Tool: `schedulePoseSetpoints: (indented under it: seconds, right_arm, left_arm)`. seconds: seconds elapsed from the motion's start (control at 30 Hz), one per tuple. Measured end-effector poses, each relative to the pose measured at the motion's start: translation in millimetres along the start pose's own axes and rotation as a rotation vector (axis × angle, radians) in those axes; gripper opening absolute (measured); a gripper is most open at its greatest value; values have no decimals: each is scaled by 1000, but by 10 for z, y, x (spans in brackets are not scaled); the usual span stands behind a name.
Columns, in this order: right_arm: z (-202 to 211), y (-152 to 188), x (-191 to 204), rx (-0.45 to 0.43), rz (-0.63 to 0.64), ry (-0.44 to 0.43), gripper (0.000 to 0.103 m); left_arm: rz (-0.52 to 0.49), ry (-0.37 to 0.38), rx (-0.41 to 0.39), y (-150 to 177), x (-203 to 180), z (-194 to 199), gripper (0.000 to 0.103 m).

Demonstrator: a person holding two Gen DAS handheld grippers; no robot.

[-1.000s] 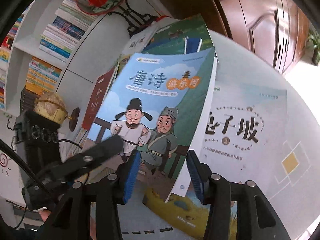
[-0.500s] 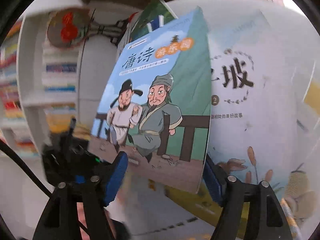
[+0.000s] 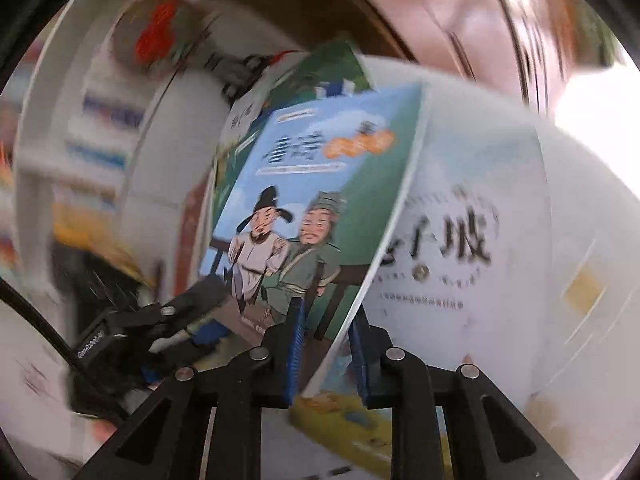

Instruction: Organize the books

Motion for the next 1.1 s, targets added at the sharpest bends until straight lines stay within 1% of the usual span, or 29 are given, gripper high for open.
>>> schedulePoseSetpoints:
  seconds: [0.03, 0.07, 0.13, 0.2, 0.27, 0.4, 0.5, 0.53, 0.57, 0.6, 0.67, 0.73, 0.77, 0.8, 0.83, 0.87, 0.93, 1.03, 1.1]
  right_arm:
    - [2, -35, 114, -9, 60, 40, 21]
    - [30, -55, 218, -23, 126, 81, 21]
    - [69, -86, 366, -44, 228, 136, 21]
    - [98, -82, 505, -52, 363, 208, 21]
    - [114, -76, 590, -55, 441, 240, 21]
    - [165, -63, 691, -64, 581, 277, 21]
    - [175, 0, 797, -48, 666, 258, 21]
    - [148, 66, 872, -35, 725, 265, 21]
    - [123, 97, 906, -23, 742, 258, 21]
    - [104, 121, 912, -7, 739, 242, 21]
    - [12, 103, 798, 37, 668, 214, 21]
    - [-42, 61, 637, 49, 586, 206, 21]
    - [-38, 42, 586, 52, 559, 189, 21]
    - [-33, 32, 544, 58, 534, 169, 21]
    - [-26, 21, 501, 59, 516, 159, 21]
    - [-26, 9, 466, 63, 515, 167, 21]
    - [-44, -6, 408, 78, 520, 181, 21]
    - [-60, -33, 347, 94, 505, 168, 21]
    - [-83, -42, 331, 103, 498, 169, 21]
  left_arm:
    - [-56, -34, -11, 27, -78, 6, 53]
    - [-84, -43, -17, 51, -124, 17, 53]
    - [-115, -37, -29, 84, -194, 56, 53]
    - [-131, -31, -36, 103, -224, 100, 53]
    - [-158, -38, -38, 151, -258, 140, 53]
    - [-176, -30, -45, 261, -223, 276, 52]
    - [-216, -22, -127, 198, -297, 520, 52]
    - [-231, -27, -136, 174, -320, 571, 52]
    - [-248, -45, -137, 142, -336, 617, 52]
    - [-250, -55, -142, 82, -326, 672, 52]
    - [-226, -78, -147, 26, -209, 705, 52]
    - [-169, -108, -125, -44, 38, 673, 53]
    - [-141, -134, -119, -64, 157, 653, 53]
    - [-123, -153, -114, -93, 170, 597, 53]
    - [-93, -184, -89, -97, 301, 545, 53]
    - [-79, -189, -72, -75, 335, 528, 53]
    - [-37, -158, -21, -36, 424, 454, 53]
    - [-24, -156, -5, 14, 472, 368, 53]
    - [-11, -137, 28, 14, 480, 237, 53]
Point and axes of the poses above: each gripper's, at about its wrist camera, not at the fingertips, and z roughly against the way its jaws point, x to its left, y to its underside, the point moved 4 cm from there along -z, roughly the way its jaws point, and after that the axes turned 2 degrees about -y, right-handed, at the moved point
